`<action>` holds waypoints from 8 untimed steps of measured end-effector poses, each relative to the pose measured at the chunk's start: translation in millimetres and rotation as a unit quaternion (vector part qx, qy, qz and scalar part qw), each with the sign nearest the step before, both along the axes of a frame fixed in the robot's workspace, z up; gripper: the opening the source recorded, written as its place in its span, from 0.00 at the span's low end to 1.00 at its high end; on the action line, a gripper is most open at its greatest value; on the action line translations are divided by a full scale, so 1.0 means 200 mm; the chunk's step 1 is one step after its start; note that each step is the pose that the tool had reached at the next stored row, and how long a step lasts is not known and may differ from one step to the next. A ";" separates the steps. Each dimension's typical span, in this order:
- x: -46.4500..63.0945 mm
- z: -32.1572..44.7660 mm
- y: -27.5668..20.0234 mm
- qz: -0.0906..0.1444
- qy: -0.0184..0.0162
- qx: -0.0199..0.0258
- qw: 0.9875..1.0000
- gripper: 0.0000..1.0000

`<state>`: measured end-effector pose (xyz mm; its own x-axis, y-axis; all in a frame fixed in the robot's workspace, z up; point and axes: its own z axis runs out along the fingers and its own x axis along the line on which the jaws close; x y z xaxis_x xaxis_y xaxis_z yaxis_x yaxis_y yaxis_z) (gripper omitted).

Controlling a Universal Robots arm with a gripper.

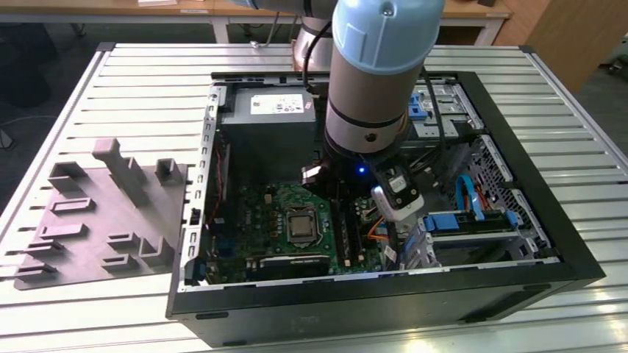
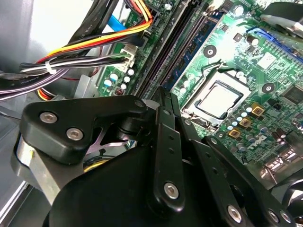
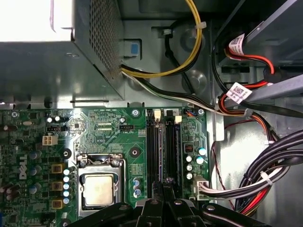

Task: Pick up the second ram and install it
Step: 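Insert the second ram into the second slot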

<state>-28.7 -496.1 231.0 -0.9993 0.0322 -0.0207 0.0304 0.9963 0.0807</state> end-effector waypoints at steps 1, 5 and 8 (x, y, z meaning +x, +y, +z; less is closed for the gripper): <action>0.00 0.000 0.000 0.000 0.000 0.000 1.000 0.11; 0.00 -0.001 0.000 0.000 0.000 0.000 1.000 0.11; 0.00 -0.005 0.000 0.000 0.000 0.000 1.000 0.11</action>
